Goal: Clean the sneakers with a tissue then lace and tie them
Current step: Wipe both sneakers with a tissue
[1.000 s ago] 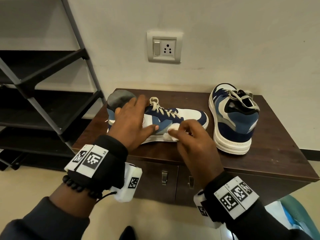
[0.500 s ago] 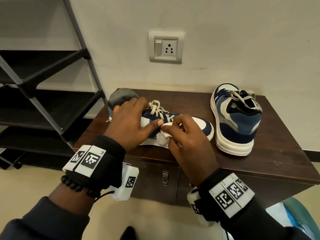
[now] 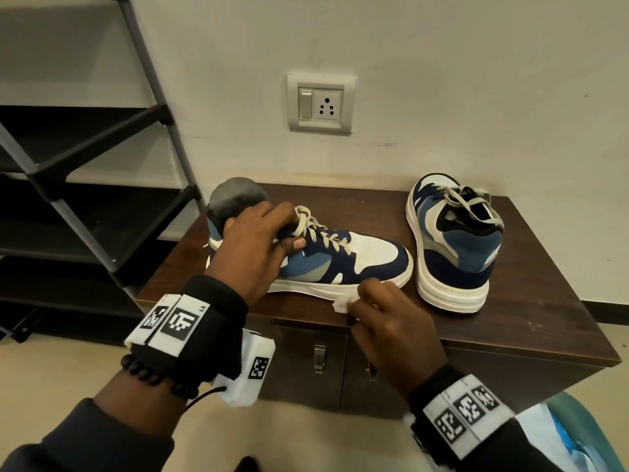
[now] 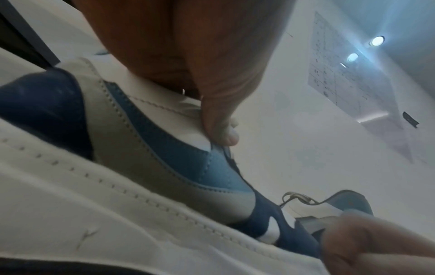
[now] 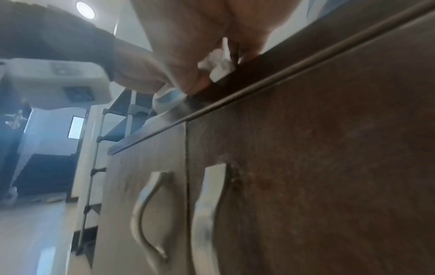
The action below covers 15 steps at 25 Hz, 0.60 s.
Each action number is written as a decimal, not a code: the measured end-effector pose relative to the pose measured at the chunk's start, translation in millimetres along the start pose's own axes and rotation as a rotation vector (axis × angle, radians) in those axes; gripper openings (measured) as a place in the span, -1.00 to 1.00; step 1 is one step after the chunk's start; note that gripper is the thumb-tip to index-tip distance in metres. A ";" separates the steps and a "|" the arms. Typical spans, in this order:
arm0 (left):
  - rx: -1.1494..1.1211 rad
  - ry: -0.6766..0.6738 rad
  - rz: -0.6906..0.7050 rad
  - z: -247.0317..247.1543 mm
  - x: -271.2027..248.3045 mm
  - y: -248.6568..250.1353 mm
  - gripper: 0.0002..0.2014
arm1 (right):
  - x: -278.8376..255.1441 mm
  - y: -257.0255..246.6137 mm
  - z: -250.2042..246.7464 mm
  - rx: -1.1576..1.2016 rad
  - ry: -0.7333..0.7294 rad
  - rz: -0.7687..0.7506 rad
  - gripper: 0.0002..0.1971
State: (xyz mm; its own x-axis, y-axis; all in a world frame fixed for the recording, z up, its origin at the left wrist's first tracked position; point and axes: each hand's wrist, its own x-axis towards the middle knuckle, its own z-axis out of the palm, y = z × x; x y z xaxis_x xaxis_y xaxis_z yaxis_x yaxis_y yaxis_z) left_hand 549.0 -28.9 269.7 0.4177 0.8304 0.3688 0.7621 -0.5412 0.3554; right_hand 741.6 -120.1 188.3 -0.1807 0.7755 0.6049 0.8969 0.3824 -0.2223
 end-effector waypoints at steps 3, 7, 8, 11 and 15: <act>-0.039 -0.067 0.005 -10.3 3.1 -3.6 -0.88 | 4.1 -4.9 -13.1 0.152 0.107 0.097 -0.86; 0.025 -0.009 -0.027 -9.1 1.8 -1.9 -0.80 | 30.3 -17.1 -14.6 0.093 0.087 0.021 -0.85; 0.042 0.019 -0.034 -6.4 -0.7 -0.3 -0.78 | 27.8 -16.2 -13.6 0.067 0.060 0.004 -0.87; 0.095 0.041 -0.079 2.6 -5.5 3.1 -0.60 | 9.9 -16.8 -15.1 0.041 0.014 -0.025 -0.93; 0.219 0.005 -0.165 16.0 -2.8 7.8 -0.37 | 19.2 -25.4 -8.3 -0.010 0.050 -0.038 -0.85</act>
State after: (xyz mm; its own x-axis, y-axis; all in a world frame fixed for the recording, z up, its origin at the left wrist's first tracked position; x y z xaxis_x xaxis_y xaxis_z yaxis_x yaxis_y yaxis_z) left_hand 561.6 -33.2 257.8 0.2775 0.9039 0.3255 0.9084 -0.3571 0.2173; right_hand 718.7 -119.1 212.0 -0.1950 0.7342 0.6504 0.8935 0.4064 -0.1910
